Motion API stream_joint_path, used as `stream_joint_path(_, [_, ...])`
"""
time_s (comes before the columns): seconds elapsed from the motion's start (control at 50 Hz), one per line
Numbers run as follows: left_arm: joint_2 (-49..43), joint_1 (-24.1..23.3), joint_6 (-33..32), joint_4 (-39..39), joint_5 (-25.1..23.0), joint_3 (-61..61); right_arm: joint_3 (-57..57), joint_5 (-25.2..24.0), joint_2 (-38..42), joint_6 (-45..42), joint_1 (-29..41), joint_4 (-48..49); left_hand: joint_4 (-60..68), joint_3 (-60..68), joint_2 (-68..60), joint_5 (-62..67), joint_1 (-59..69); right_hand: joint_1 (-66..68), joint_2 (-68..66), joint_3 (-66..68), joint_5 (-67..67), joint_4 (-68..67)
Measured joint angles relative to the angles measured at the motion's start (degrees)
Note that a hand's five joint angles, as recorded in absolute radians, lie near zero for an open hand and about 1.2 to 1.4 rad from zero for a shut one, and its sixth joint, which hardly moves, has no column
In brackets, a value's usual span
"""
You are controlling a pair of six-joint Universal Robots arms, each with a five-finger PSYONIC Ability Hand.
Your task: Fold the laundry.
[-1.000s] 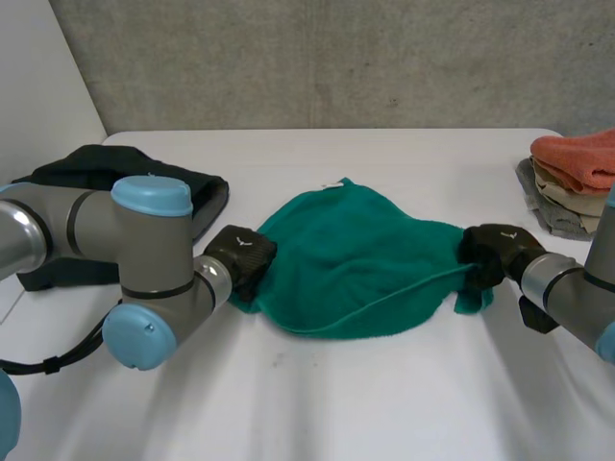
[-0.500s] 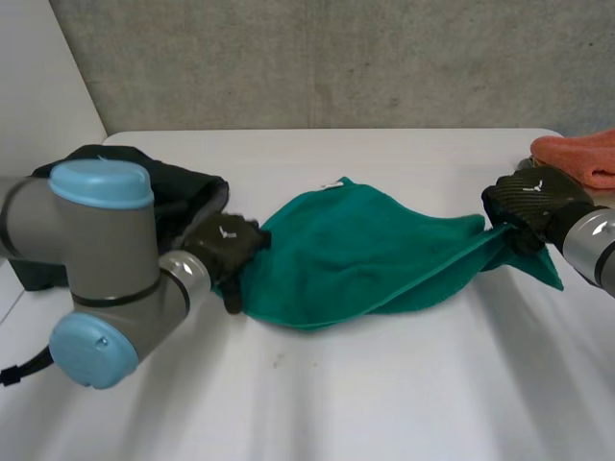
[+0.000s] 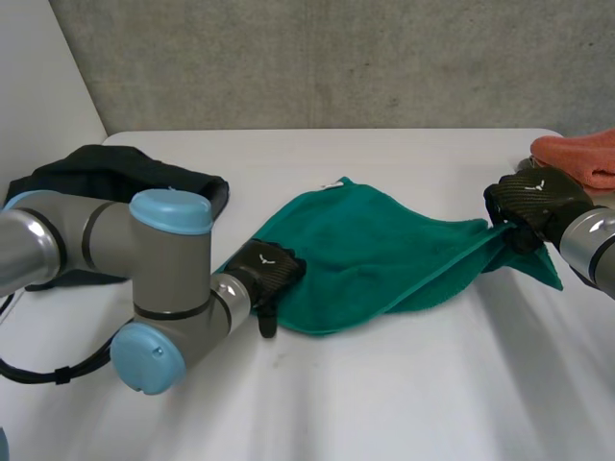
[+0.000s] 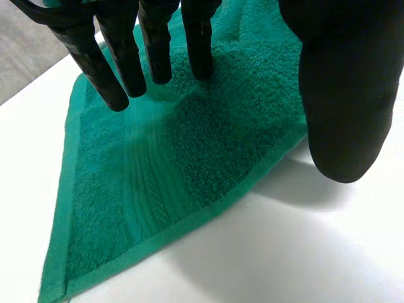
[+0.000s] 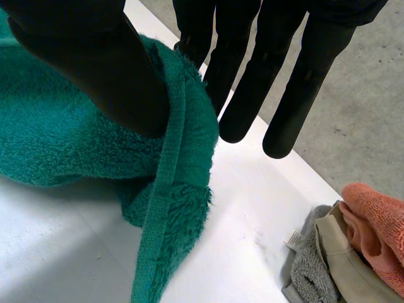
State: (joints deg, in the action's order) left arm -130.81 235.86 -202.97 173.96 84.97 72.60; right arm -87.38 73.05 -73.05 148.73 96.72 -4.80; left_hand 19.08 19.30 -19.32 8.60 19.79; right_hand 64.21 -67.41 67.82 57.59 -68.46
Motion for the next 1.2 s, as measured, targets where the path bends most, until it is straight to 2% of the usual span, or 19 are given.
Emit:
stream_joint_path(0.12, [-2.15,-1.5,0.0,-0.13,1.66,-3.16,0.12,-0.07,-0.04,0.19,-0.14,0.13,5.04,4.74,-4.86,5.76,4.5,0.0,0.0,0.0,0.01,0.0])
stream_joint_path(0.14, [-2.72,-1.71,-0.02,-0.16,2.1,-4.07,0.22,-0.08,-0.06,0.35,-0.14,0.18,16.85,16.43,-16.37,17.26,18.31,0.0,0.0,0.0,0.0,0.0])
stream_joint_path(0.16, [-3.02,-1.81,-0.03,-0.16,2.38,-4.67,0.28,-0.09,-0.09,0.47,-0.14,0.2,16.85,16.43,-16.37,17.26,18.31,0.0,0.0,0.0,0.01,0.0])
stream_joint_path(0.18, [-3.2,-1.87,-0.03,-0.16,2.59,-5.08,0.36,-0.09,-0.14,0.62,-0.14,0.21,26.76,26.3,-27.57,26.93,29.86,0.0,0.0,0.0,0.0,0.0])
stream_joint_path(0.2, [-3.42,-1.92,-0.01,-0.15,3.06,-5.84,0.48,-0.1,-0.29,0.85,-0.15,0.19,41.99,42.18,-42.52,42.06,45.56,0.0,0.0,0.0,0.01,0.0])
stream_joint_path(0.26, [-2.77,-1.67,0.44,-0.05,4.54,-7.03,0.72,-0.12,-1.13,1.33,-0.29,-0.04,48.62,47.85,-48.39,47.76,47.44,0.0,0.0,0.0,0.01,0.0])
stream_joint_path(0.38, [4.8,0.79,2.99,1.55,7.28,-4.22,1.01,-0.92,-4.62,0.25,-1.43,-2.03,49.32,48.59,-49.07,47.77,47.44,0.0,0.0,0.0,0.01,0.0])
stream_joint_path(0.42, [11.95,2.81,3.81,3.51,7.46,-0.18,1.26,-2.34,-7.01,-2.57,-2.47,-4.46,49.33,48.6,-49.08,47.77,47.44,0.0,0.0,0.07,0.0,0.0])
stream_joint_path(0.52, [23.38,5.92,2.74,6.05,5.99,6.2,1.75,-5.72,-10.4,-9.97,-4.92,-9.99,49.34,48.6,-49.11,47.77,47.44,0.0,0.0,0.35,-0.02,0.0])
stream_joint_path(0.6, [30.43,8.17,-1.84,4.64,3.13,10.57,1.64,-9.5,-11.91,-21.07,-7.56,-18.27,49.35,48.62,-49.11,47.77,47.44,0.0,0.0,0.35,0.77,-0.01])
stream_joint_path(0.72, [28.28,8.92,-9.13,-1.32,1.22,11.0,2.07,-13.0,-8.98,-31.64,-7.34,-26.15,49.35,48.62,-49.11,47.77,47.44,0.0,0.0,0.35,1.09,-0.01])
stream_joint_path(0.84, [16.68,8.17,-11.69,-3.22,4.84,2.86,6.38,-13.08,-1.9,-31.83,-3.03,-25.65,49.37,48.71,-49.15,47.77,47.44,0.0,0.0,0.35,1.2,-0.01])
stream_joint_path(0.9, [10.57,7.62,-10.97,-2.11,7.48,-6.02,12.0,-11.4,2.52,-28.11,-0.56,-20.67,49.38,48.72,-49.18,47.77,47.44,0.0,0.0,0.35,1.2,-0.03])
stream_joint_path(0.94, [8.15,7.3,-10.09,-0.45,8.47,-13.4,18.34,-9.16,5.53,-23.5,1.28,-13.93,49.39,48.72,-49.18,47.77,47.44,0.0,0.0,0.35,1.2,-0.08])
stream_joint_path(1.04, [7.66,6.93,-8.03,4.27,9.61,-25.95,27.12,-4.73,7.69,-14.63,3.04,-0.03,49.44,48.72,-49.19,47.77,47.44,0.0,0.0,0.36,1.2,-0.13])
stream_joint_path(1.08, [8.68,6.83,-6.82,7.18,10.42,-31.2,30.07,-2.35,7.57,-8.76,3.41,9.87,49.54,48.72,-49.19,47.77,47.44,0.0,-0.06,0.37,1.21,-0.16])
stream_joint_path(1.1, [9.88,6.76,-5.91,9.43,11.24,-34.65,31.15,-0.84,6.95,-4.3,3.45,17.77,49.55,48.72,-49.2,47.77,47.44,0.0,-0.19,0.41,1.2,-0.18])
stream_joint_path(1.2, [13.17,6.59,-4.24,12.51,13.01,-38.7,29.65,1.05,4.68,6.53,3.08,35.77,49.55,48.73,-49.2,47.77,47.44,0.0,-0.19,0.42,1.2,-0.2])
